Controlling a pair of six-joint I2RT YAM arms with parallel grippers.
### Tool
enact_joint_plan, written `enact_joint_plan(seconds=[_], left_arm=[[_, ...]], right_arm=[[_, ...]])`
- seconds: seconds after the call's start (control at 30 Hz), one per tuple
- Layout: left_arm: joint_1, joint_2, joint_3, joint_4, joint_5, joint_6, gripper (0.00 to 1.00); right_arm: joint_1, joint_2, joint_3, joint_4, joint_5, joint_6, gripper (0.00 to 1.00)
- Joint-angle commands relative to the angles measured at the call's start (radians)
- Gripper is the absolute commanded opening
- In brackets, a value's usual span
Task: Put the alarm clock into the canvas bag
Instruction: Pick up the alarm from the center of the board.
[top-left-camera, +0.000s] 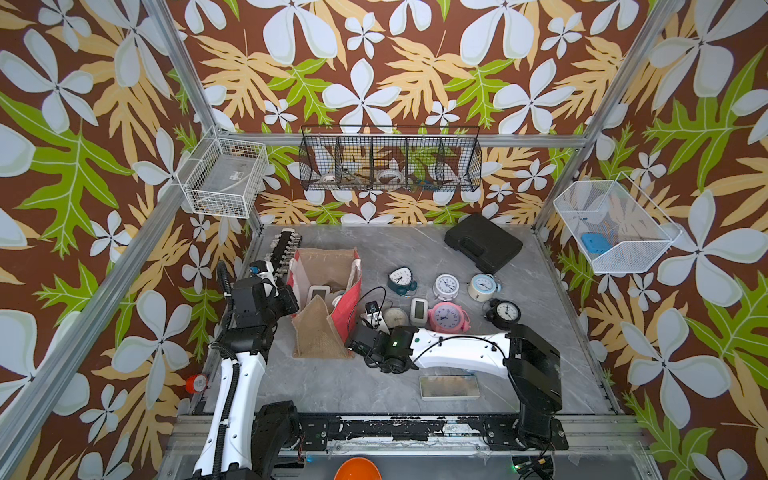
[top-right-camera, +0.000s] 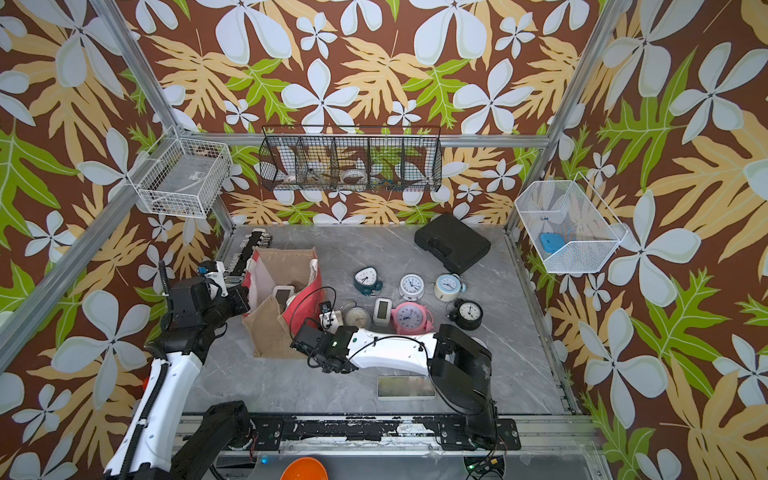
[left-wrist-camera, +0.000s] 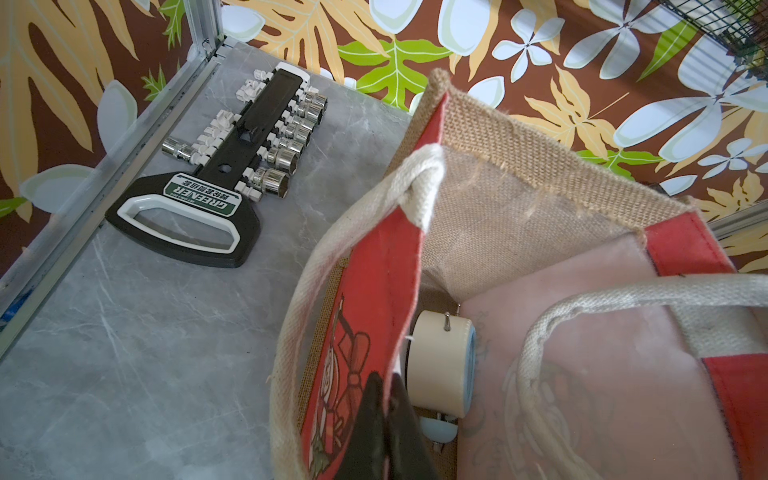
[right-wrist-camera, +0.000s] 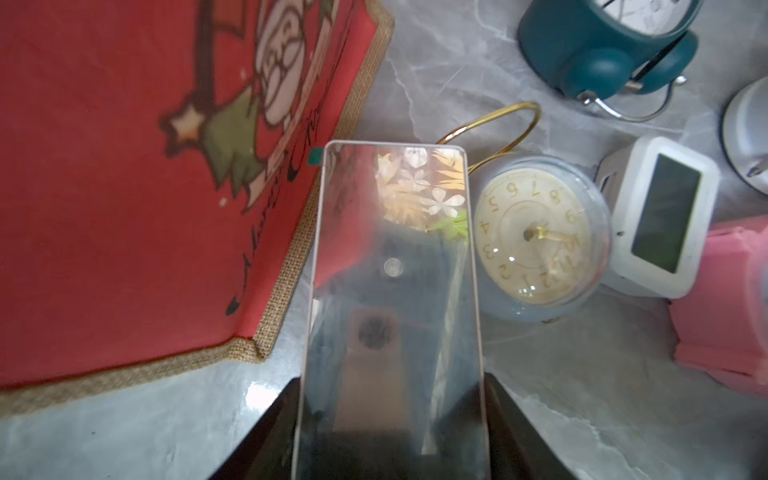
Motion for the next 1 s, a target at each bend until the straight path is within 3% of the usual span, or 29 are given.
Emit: enact_joint_plan(seconds=[0.0,0.27,0.5,0.73,0.97], left_arm=[[0.001,-0.002,0.003,-0.012,0.007,0.005,0.00],[0.001,-0.004,0.002,-0.011,0.002,0.008,0.00],[0.001,-0.006,0.014,-0.010,-0.021,0.010,0.00],[0.001,-0.006,0.037,-0.009,0.007,0.002,0.00],[0.001,-0.008,0.035,0.023,0.077,-0.002,0.00]], right_arm=[[0.002,-0.051,-0.001,-0.013,0.050,0.004,0.58],[0.000,-0.151,0.060,-0.064,0.120,-0.043,0.57],[-0.015,-0.186,0.167,-0.063,0.129,-0.174,0.55],[-0.025,-0.103,0.377,-0.034,0.082,-0.324,0.54],[-0.040,0.072,0.606,-0.011,-0.036,-0.402,0.54]])
